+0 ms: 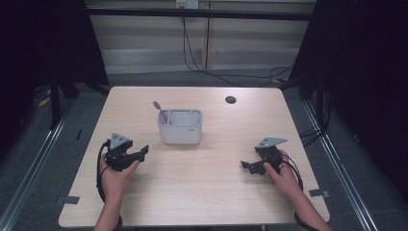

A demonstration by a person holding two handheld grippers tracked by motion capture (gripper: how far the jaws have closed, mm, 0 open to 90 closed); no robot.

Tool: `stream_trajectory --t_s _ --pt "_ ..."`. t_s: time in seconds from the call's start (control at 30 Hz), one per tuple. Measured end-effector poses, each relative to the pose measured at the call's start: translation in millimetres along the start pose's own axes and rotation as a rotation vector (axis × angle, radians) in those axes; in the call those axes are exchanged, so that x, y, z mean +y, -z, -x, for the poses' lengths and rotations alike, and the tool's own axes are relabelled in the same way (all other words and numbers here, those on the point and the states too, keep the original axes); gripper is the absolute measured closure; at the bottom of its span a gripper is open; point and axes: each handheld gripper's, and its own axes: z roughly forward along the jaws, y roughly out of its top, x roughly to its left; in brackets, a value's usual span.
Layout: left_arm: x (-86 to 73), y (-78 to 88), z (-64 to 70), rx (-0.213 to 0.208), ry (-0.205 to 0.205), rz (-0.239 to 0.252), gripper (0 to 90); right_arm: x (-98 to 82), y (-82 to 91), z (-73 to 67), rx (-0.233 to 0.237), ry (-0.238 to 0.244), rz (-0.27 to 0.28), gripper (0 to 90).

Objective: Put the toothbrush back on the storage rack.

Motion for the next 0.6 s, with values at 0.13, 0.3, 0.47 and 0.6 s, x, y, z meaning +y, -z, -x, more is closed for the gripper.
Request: stream_trajectory --t_s 0.13,0.3,0.47,0.6 --pt "-2.9 0.5 -2.6 -0.011 -0.001 -0.011 30.8 0.0 0.0 0.0 0.0 0.0 0.0 11.3" --pt "-7.2 0.7 -3.9 -0.014 -0.017 -0.031 30.8 0.0 0.0 0.0 0.0 0.0 0.0 11.3" --pt "-12.9 0.7 -6.1 -0.013 -0.018 -0.048 30.5 0.0 0.0 0.0 0.0 0.0 0.0 11.2" --pt "-15.6 1.7 -8.2 -0.011 -0.027 -0.059 30.1 0.0 0.1 0.0 -0.001 0.0 -0.001 11.3"
